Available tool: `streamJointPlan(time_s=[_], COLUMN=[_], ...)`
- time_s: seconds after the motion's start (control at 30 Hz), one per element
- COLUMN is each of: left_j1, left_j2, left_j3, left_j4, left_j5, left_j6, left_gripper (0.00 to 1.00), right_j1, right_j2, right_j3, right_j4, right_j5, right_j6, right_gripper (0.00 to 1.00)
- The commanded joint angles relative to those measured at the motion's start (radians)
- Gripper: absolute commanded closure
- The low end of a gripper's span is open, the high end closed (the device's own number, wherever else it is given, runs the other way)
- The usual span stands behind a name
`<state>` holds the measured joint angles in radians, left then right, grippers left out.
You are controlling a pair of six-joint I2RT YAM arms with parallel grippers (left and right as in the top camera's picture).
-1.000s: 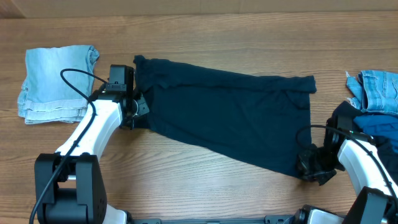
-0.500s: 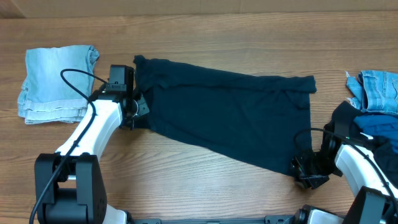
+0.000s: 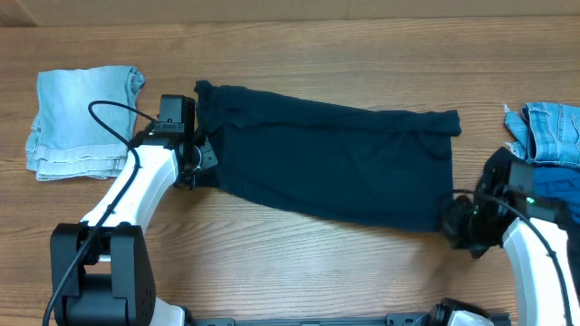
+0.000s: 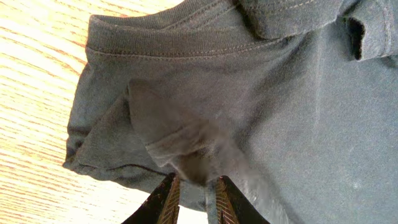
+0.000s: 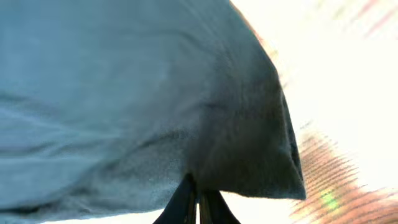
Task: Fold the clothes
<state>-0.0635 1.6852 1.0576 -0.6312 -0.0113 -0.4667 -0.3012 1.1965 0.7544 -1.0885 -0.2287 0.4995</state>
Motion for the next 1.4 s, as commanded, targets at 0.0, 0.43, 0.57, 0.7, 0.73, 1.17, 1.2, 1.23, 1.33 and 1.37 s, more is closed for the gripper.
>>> streamJointPlan(time_s=[0.0,0.43,0.57,0.7,0.73,1.17,1.2,1.23,1.33,1.37], left_j1=[0.004,0.004,0.004,0.004,0.004,0.004,0.004,0.004,0.004,0.004], left_j2=[0.003,0.003,0.003,0.003,0.003,0.003,0.003,0.003,0.003,0.003], left_j3=[0.019,0.019,0.019,0.019,0.019,0.019,0.019,0.019,0.020,0.023], left_j4=[0.002,0.008,0.011,0.011,0.011,0.011,0.011,0.012,0.012,0.012], left_j5=[0.005,0.005,0.005,0.005,0.005,0.005,0.005,0.005,0.005,0.020], left_j6=[0.019,0.018,0.018,0.018,0.018,0.018,0.018,0.018,0.019,0.034], left_gripper=[0.76,0.76,0.76,0.75,0.75,0.73,0.71,0.70,0.64,0.62], right_j1=[-0.002,-0.002,0.002,0.043,0.063,0.083,0.083,0.082,0.081,0.081], right_j2=[-0.009,0.300,0.300,0.301,0.302,0.302,0.302,0.302,0.302,0.301], right_j3=[0.091,0.100,0.100,0.100,0.100,0.100,0.100,0.100,0.105,0.106], right_j4=[0.004,0.299,0.417,0.458,0.473,0.557,0.560,0.562,0.553,0.547], right_j5=[0.010,-0.031,-0.114,-0.113,-0.106,0.019,0.019,0.019,-0.012,-0.052], right_j6=[-0.047,-0.060,-0.081,-0.081,-0.081,-0.035,-0.035,-0.035,-0.035,-0.036], right_gripper=[0.96,0.96,0.95,0.90,0.90,0.49,0.46,0.42,0.40,0.40])
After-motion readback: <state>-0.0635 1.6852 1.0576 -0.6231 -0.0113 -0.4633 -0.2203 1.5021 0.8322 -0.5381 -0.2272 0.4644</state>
